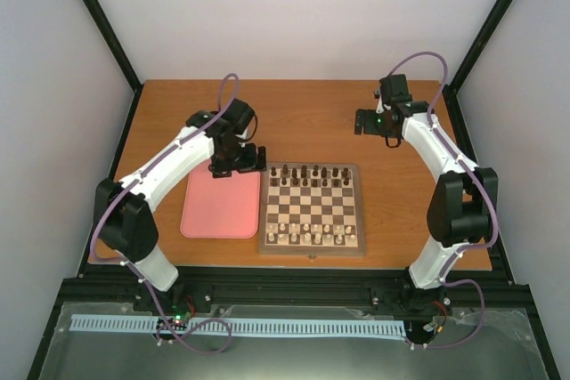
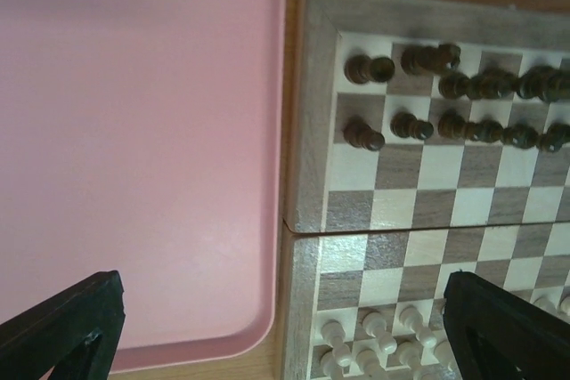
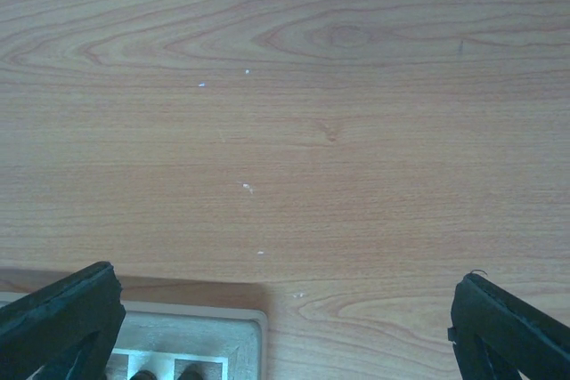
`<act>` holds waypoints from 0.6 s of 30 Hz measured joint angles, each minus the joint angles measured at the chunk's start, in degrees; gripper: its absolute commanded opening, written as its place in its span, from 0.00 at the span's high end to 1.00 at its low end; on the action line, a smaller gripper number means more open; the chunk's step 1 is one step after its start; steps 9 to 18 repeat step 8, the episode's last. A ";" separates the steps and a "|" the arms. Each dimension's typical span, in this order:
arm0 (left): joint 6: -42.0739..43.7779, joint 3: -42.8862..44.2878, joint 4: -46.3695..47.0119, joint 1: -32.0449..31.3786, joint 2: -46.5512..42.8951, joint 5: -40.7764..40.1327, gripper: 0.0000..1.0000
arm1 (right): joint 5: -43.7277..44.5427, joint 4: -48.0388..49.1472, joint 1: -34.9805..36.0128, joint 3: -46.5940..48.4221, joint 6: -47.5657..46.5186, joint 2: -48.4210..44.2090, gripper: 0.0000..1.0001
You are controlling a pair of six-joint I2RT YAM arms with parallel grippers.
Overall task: Set up the chess pieces on the board
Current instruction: Reset both arms
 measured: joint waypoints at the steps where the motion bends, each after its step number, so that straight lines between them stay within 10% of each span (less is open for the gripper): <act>1: 0.00 0.00 0.04 0.55 -0.59 -0.24 0.00 | 0.00 0.02 0.00 -0.13 0.07 -0.31 0.00; 18: 0.00 0.00 0.52 3.21 -2.40 -1.29 0.00 | 0.07 0.02 0.00 -0.20 0.13 -2.25 0.00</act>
